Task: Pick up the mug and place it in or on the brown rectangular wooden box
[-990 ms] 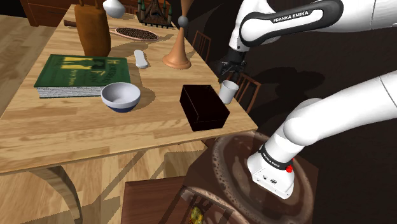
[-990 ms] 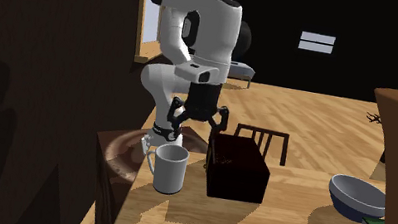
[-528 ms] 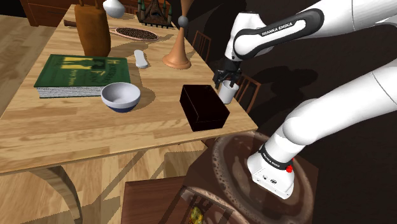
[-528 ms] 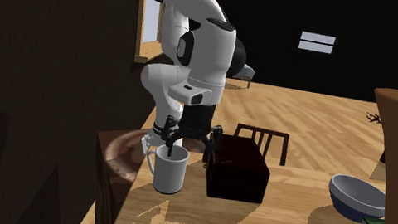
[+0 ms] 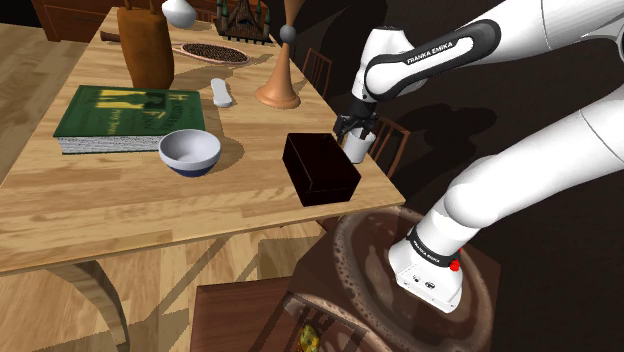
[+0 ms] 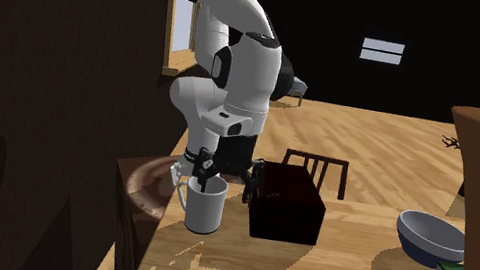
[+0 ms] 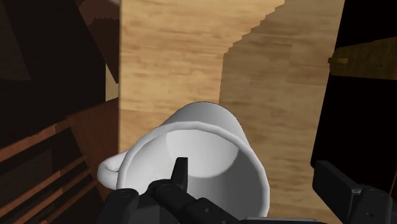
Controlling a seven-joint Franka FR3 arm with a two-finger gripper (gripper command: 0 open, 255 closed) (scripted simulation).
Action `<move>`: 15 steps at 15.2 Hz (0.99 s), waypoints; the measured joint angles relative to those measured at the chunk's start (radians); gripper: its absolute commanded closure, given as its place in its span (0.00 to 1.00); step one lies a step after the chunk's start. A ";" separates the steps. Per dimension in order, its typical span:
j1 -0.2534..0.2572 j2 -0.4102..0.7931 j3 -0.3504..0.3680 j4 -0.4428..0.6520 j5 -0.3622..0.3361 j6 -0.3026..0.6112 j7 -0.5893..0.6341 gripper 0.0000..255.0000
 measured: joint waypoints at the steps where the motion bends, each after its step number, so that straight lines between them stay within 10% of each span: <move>1: 0.000 0.000 0.000 0.000 0.000 0.000 0.000 0.00; 2: 0.000 0.000 0.000 0.000 0.000 0.000 0.000 1.00; 15: 0.002 -0.019 0.002 0.013 0.003 -0.032 -0.001 1.00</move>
